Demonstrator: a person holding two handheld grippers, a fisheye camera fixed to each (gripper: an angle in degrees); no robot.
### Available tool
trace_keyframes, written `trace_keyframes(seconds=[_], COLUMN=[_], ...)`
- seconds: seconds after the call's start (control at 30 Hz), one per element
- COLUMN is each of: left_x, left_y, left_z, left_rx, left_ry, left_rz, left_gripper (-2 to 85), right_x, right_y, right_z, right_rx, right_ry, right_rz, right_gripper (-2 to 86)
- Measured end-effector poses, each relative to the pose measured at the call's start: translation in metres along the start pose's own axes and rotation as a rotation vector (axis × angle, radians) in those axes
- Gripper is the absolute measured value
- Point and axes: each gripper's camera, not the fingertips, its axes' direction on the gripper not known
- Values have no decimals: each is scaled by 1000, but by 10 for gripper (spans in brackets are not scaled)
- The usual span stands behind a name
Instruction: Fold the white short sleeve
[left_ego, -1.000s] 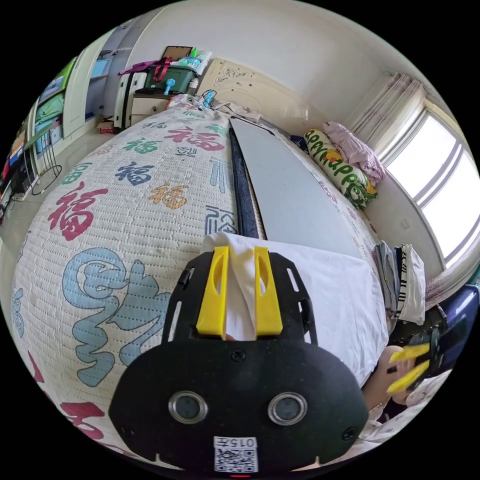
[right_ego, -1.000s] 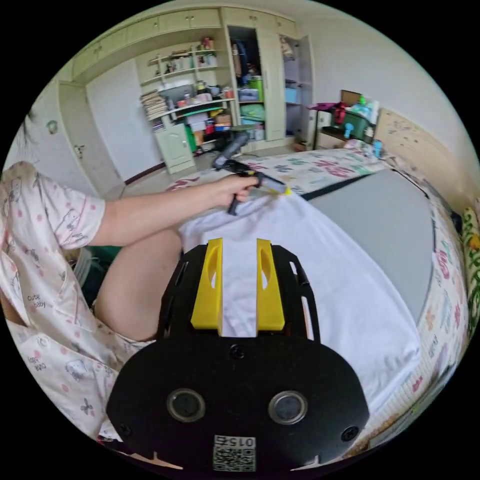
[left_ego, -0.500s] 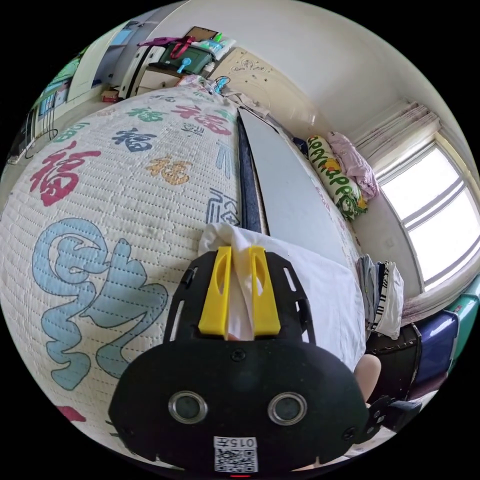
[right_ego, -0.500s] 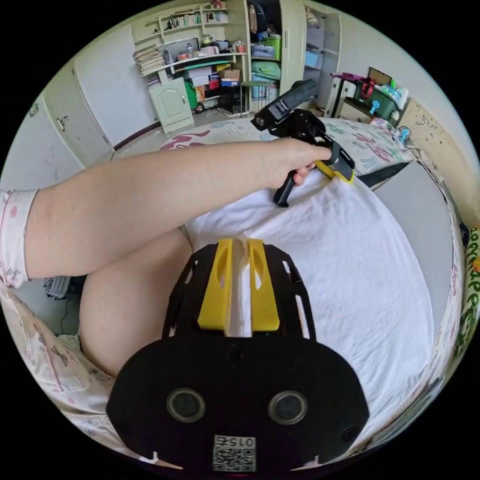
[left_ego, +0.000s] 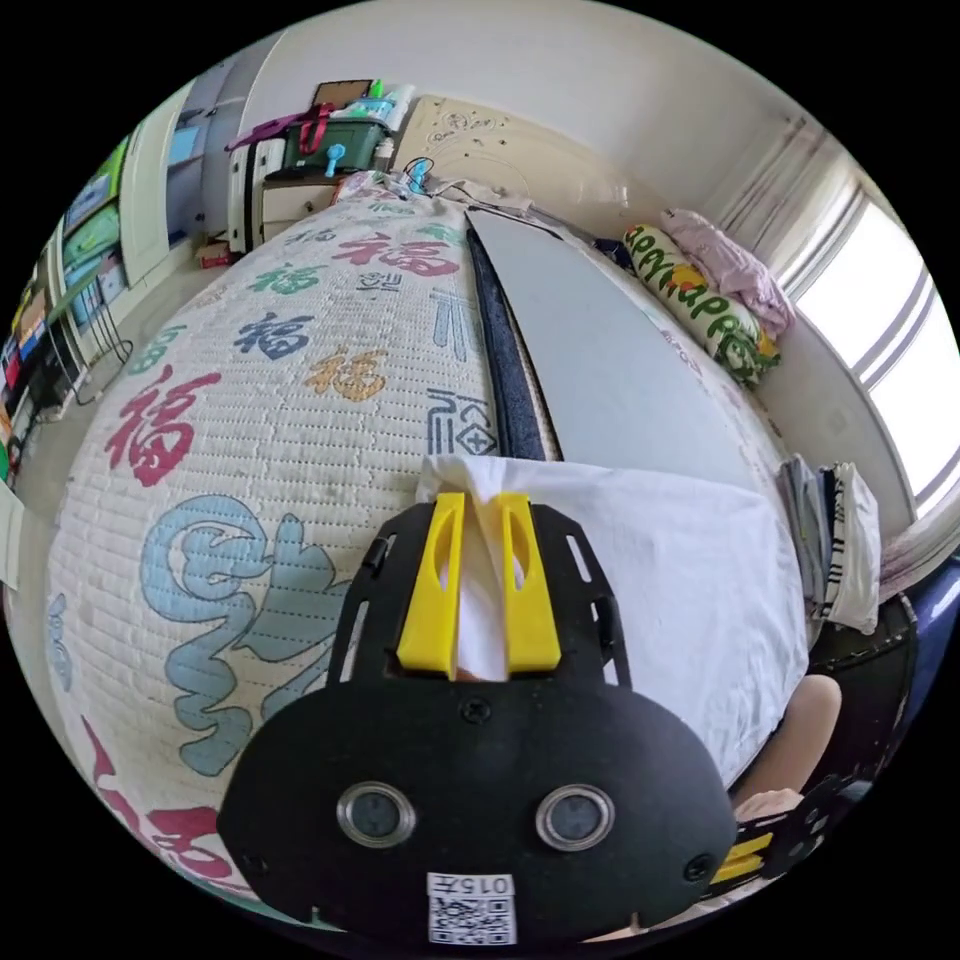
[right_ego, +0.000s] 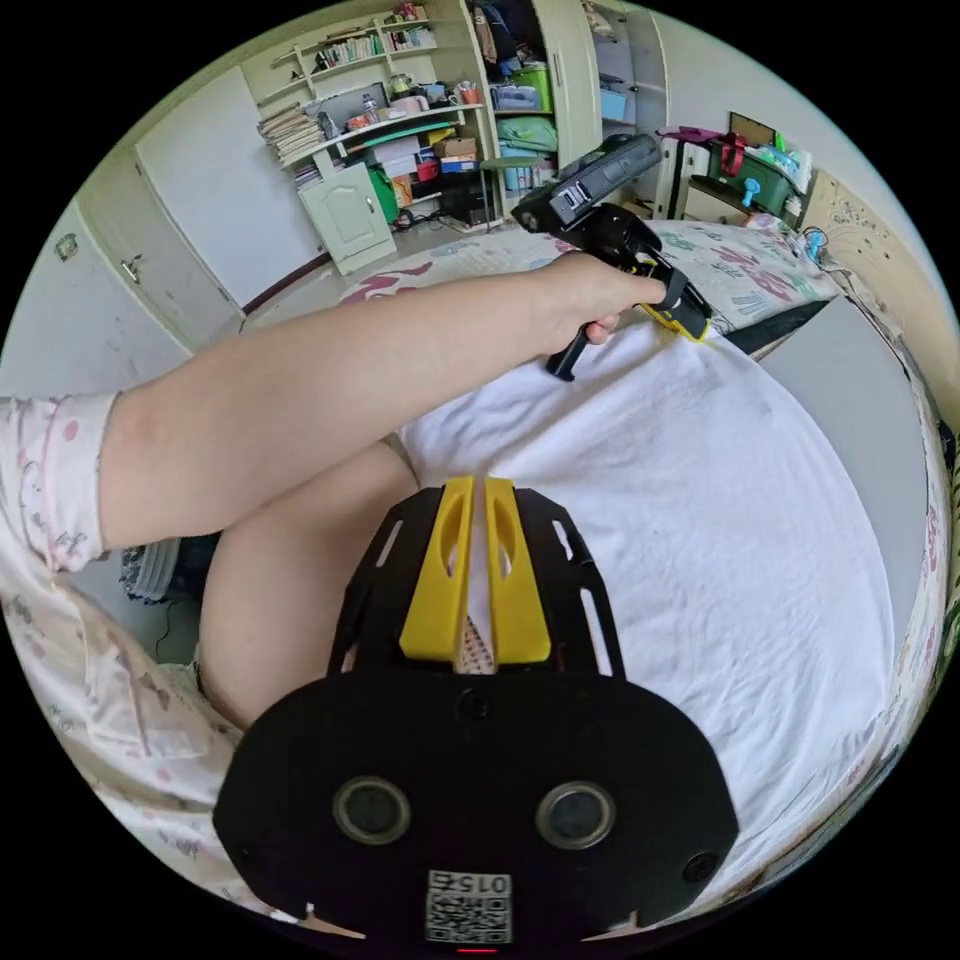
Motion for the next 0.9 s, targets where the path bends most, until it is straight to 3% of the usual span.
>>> trace_keyframes(seconds=[0.13,0.2,0.3,0.43,0.57,0.73,0.9], left_x=[-35,-48,-50,11,105,153,168], left_y=[30,49,90,157,232,325,379], left_z=[5,-6,-29,-26,39,147,246], left_rx=[44,110,250,342,209,106,10], left_ry=[-141,-140,27,302,465,530,364], left_rz=[61,84,198,497,809,846,903], left_gripper=[74,74,70,66,73,82,101], right_x=[35,74,168,342,514,688,790], right_y=[-53,-66,-79,-86,-111,-224,-365], right_z=[-124,-186,-302,-474,-606,-644,-625], right_rx=[91,139,249,417,553,540,497], right_ry=[-273,-296,-222,-21,106,24,-82], right_rz=[-37,8,157,518,835,1027,1053], right_gripper=[-3,2,16,46,65,84,94])
